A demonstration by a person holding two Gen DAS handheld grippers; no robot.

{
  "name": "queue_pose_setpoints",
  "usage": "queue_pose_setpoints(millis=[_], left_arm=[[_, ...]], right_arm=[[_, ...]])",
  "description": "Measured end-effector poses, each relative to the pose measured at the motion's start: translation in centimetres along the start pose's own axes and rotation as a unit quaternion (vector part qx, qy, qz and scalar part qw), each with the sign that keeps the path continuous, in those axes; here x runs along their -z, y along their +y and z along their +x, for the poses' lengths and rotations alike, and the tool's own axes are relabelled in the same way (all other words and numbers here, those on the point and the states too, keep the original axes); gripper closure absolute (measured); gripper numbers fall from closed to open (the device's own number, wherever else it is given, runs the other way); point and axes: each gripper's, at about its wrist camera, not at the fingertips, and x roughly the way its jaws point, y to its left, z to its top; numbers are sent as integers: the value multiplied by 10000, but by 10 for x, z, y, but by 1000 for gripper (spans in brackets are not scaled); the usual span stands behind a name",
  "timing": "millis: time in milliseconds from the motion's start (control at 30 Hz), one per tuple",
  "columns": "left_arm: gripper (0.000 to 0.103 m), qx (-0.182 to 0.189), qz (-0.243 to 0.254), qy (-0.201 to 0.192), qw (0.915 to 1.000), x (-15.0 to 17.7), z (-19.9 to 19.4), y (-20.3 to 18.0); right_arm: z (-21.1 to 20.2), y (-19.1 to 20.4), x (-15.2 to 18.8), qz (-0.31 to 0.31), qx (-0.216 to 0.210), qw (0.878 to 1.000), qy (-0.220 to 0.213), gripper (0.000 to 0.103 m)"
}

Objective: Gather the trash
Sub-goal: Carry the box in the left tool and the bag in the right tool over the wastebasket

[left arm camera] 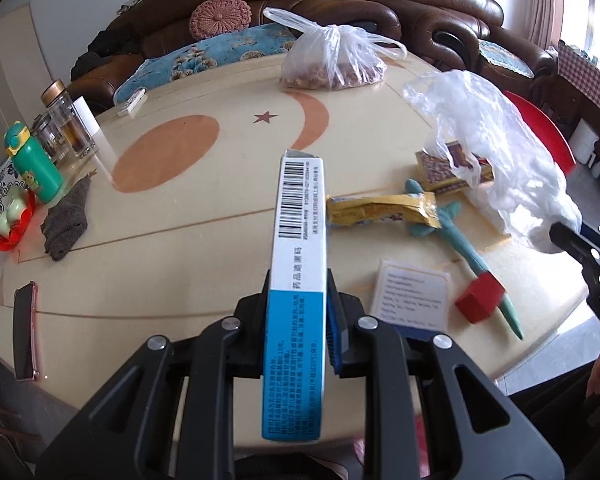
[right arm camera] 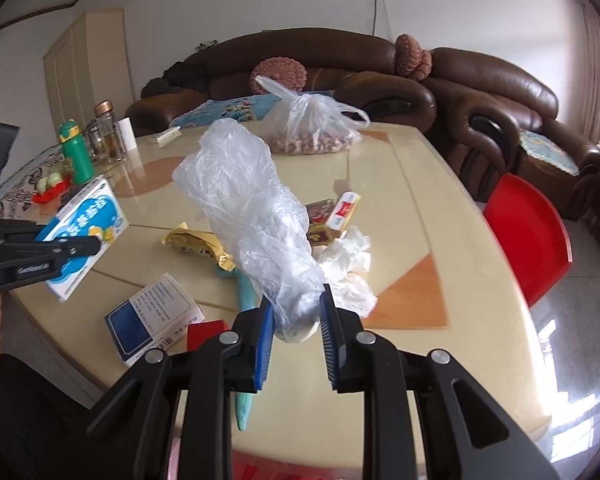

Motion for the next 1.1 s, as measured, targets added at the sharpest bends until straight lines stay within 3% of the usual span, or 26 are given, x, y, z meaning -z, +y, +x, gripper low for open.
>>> queue_pose_setpoints(millis=[333, 1100], left_arm=[[80, 16, 170, -391, 9991, 11, -62, -12], [80, 163, 538, -982, 9936, 44, -157, -45]], right_arm=[[-43, 9, -2, 115, 52, 9999, -92, 81], [-158, 23, 16, 52, 122, 9986, -511, 81]])
